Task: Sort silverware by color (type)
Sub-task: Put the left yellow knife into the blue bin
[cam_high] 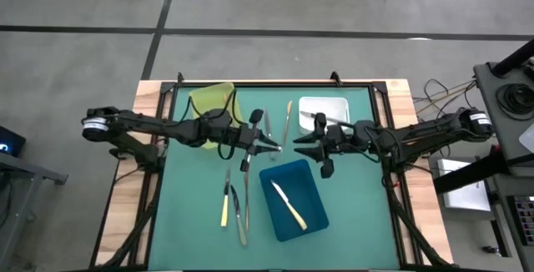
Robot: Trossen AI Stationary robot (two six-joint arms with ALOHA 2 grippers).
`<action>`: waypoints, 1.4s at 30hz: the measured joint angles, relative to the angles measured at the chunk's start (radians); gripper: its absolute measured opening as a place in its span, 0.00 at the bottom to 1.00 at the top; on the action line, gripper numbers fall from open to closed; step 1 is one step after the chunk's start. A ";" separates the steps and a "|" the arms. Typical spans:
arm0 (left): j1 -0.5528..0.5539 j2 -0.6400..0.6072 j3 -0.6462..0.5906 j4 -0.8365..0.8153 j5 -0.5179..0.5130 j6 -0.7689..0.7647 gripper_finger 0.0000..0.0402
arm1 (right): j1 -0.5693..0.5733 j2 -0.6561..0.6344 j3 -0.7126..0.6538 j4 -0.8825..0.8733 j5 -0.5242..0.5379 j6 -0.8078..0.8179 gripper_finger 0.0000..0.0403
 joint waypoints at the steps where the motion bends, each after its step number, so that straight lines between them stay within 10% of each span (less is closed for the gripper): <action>1: 0.004 0.004 0.000 0.003 -0.010 -0.005 0.02 | 0.000 0.007 0.008 0.000 0.007 -0.005 0.32; 17: 0.014 0.036 -0.001 0.039 -0.027 -0.040 0.02 | -0.001 0.180 0.191 -0.073 0.055 -0.131 0.60; 36: 0.016 0.036 -0.001 0.038 -0.030 -0.054 0.02 | -0.001 0.190 0.207 -0.086 0.053 -0.163 0.13; 42: 0.016 0.036 -0.001 0.037 -0.029 -0.051 0.03 | -0.001 0.190 0.207 -0.088 0.053 -0.157 0.13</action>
